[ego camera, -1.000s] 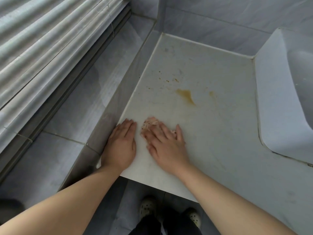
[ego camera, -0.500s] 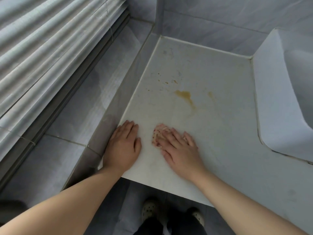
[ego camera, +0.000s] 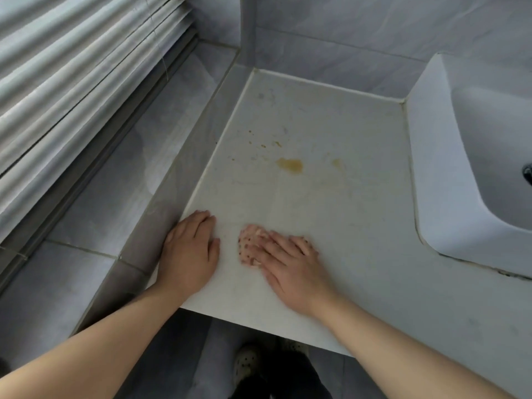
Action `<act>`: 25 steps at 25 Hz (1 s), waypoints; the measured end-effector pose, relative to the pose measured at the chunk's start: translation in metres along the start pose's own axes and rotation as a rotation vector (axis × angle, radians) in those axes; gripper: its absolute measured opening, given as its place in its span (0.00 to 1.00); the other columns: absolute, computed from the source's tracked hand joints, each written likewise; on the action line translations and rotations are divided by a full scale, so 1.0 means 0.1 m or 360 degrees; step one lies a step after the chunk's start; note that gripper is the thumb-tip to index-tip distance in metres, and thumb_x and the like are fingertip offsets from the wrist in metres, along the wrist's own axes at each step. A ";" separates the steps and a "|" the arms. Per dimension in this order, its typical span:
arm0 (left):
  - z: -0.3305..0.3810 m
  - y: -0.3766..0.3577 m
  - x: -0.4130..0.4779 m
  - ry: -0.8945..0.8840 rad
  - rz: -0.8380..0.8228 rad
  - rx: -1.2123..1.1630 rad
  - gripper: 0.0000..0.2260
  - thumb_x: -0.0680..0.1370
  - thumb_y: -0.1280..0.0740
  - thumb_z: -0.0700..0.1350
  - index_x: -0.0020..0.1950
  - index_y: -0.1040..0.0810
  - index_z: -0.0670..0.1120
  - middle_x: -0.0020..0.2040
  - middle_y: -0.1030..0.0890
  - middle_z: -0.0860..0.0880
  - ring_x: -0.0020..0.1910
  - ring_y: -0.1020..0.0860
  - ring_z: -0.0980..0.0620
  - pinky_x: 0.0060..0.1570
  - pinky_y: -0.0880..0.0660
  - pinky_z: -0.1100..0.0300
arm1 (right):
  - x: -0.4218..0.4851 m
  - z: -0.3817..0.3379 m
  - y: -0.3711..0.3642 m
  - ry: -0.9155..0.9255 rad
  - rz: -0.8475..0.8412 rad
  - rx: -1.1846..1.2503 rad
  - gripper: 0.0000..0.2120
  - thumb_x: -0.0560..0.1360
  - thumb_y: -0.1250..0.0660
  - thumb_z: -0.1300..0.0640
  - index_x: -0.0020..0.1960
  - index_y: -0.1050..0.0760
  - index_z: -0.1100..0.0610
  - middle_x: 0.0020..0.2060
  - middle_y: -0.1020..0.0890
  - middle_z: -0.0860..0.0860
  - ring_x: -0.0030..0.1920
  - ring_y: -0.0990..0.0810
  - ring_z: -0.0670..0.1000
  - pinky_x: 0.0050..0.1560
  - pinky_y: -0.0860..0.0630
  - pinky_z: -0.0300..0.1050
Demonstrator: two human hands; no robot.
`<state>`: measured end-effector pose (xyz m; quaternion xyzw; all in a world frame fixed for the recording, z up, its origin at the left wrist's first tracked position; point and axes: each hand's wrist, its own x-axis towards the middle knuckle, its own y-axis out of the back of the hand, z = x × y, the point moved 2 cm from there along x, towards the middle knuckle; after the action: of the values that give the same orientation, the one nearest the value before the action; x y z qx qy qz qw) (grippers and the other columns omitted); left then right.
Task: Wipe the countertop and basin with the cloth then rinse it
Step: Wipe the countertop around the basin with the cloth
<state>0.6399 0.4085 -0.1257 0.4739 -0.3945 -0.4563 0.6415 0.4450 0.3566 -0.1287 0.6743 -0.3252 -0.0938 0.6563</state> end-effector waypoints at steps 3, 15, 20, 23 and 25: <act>0.14 -0.01 0.15 0.0019 -0.0045 -0.0020 0.26 0.73 0.48 0.53 0.62 0.23 0.41 0.60 0.24 0.42 0.61 0.26 0.40 0.61 0.32 0.46 | 0.19 0.41 -0.04 -0.0284 -0.0180 -0.0116 0.24 0.75 0.49 0.48 0.63 0.24 0.54 0.62 0.22 0.50 0.64 0.25 0.53 0.62 0.36 0.48; 0.63 -0.21 0.64 0.0232 -0.0327 0.0241 0.28 0.78 0.54 0.61 0.76 0.57 0.56 0.77 0.58 0.54 0.75 0.61 0.53 0.72 0.64 0.48 | 0.34 1.40 -0.01 -0.0202 -0.0064 -0.0216 0.21 0.74 0.47 0.50 0.60 0.22 0.53 0.60 0.20 0.50 0.60 0.22 0.51 0.56 0.32 0.46; 0.63 -0.19 0.64 0.0242 -0.0299 0.0272 0.35 0.69 0.66 0.65 0.76 0.58 0.57 0.77 0.57 0.56 0.75 0.61 0.55 0.72 0.63 0.49 | 0.63 1.66 0.31 -0.0387 0.0471 -0.0105 0.14 0.70 0.41 0.58 0.51 0.21 0.56 0.45 0.17 0.53 0.44 0.21 0.56 0.42 0.33 0.48; 0.63 -0.20 0.64 0.0251 -0.0267 0.0256 0.37 0.67 0.68 0.65 0.76 0.57 0.57 0.77 0.56 0.55 0.75 0.60 0.54 0.72 0.63 0.49 | 0.17 1.77 0.48 -0.0872 0.0614 -0.0233 0.16 0.72 0.42 0.56 0.59 0.26 0.55 0.53 0.19 0.54 0.52 0.28 0.55 0.48 0.36 0.50; 0.65 -0.19 0.63 0.0245 -0.0261 0.0255 0.37 0.67 0.68 0.65 0.76 0.56 0.57 0.77 0.55 0.55 0.75 0.60 0.54 0.72 0.63 0.49 | -0.14 1.90 0.38 -0.1201 0.0361 -0.0364 0.20 0.75 0.46 0.53 0.64 0.28 0.57 0.61 0.23 0.57 0.61 0.29 0.58 0.59 0.36 0.53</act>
<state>0.5918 0.3291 -0.1243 0.5878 -0.3393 -0.4366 0.5906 0.3176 0.2108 -0.1196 0.4752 -0.6028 -0.2972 0.5678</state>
